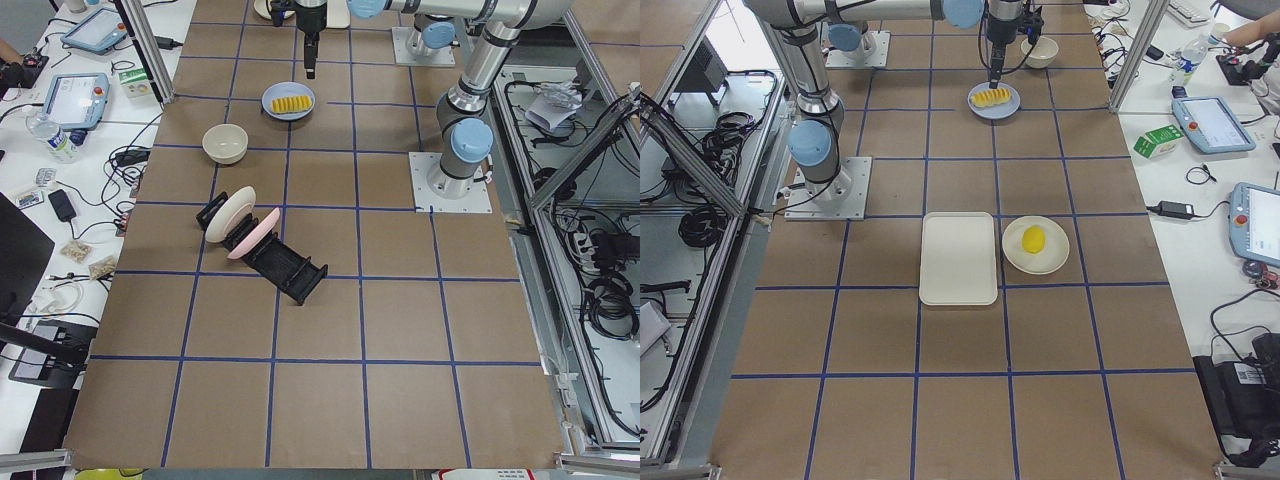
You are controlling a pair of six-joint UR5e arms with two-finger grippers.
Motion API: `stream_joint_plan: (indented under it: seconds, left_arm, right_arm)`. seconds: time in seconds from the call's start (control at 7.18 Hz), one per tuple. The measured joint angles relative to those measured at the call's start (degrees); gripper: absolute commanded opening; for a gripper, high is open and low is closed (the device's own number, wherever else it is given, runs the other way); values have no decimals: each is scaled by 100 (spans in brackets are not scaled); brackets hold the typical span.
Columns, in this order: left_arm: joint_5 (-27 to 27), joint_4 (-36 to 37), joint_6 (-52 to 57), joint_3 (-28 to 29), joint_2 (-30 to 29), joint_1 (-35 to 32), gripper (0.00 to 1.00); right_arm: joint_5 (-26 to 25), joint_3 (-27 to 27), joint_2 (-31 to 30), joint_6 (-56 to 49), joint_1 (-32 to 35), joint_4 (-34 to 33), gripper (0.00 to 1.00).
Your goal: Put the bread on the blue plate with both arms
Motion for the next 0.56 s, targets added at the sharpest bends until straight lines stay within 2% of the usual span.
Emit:
stream_joint_plan:
  seconds: [0.56]
  left_arm:
    - [0,13,9,3,-3,0,100]
  right_arm:
    - [164,167,-72,-5,49,-43,100]
